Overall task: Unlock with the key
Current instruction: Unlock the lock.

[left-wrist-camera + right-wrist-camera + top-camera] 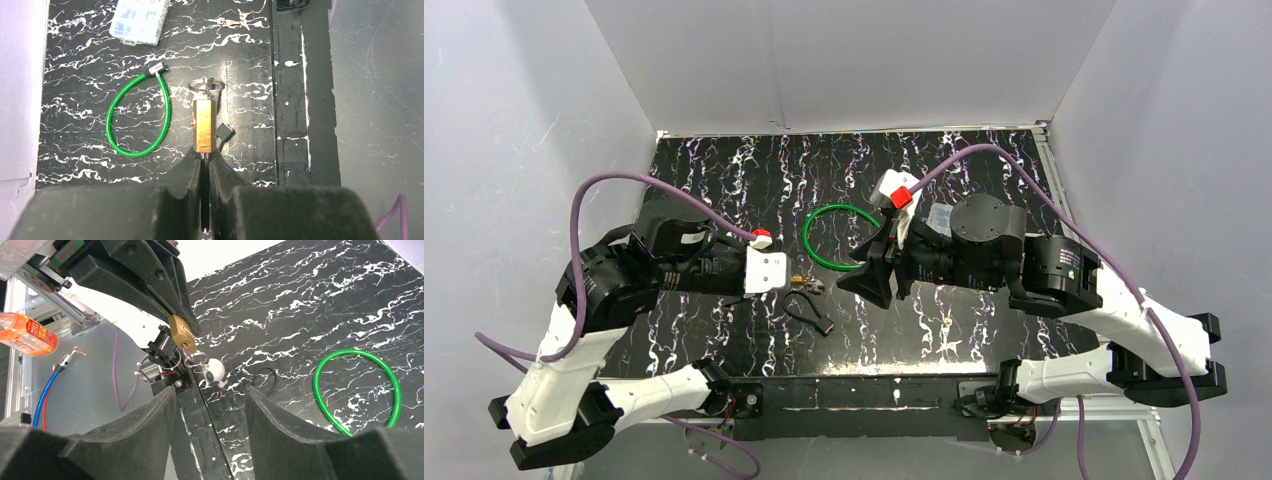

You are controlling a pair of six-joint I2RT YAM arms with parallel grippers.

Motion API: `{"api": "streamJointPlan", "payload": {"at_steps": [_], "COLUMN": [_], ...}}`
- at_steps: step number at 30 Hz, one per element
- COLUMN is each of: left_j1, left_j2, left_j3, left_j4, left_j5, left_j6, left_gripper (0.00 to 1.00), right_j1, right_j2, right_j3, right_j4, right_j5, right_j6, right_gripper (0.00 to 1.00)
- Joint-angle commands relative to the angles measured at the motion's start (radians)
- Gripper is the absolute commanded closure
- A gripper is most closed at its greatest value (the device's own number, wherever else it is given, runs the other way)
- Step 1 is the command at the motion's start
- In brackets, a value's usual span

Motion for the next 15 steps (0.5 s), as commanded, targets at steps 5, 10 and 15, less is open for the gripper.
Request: {"api": "streamJointPlan", "payload": {"at_steps": [5,10,15], "left_j1": [-0.002,-0.002,-0.001], "left_j2": [-0.009,-0.002,-0.007], "left_j3": [-0.005,-0.003,-0.002], "left_j4": [0.017,0.022,0.023], "left_j5": [0.047,0.058,0.050], "left_j6": [-0.028,-0.035,-0.030], "left_gripper": [1.00,1.00,1.00], "right_j1": [-0.002,-0.002,-0.002], "right_j2": [0.010,0.028,0.047], "right_j3": [-0.013,-0.026,-0.030], "right_j4": [0.087,0.146,0.182], "right_j5": [-0.028,-0.046,-0.101], "right_j6": [0.021,0.007,-0.040], "right_gripper": [0.42,0.43,0.45]}}
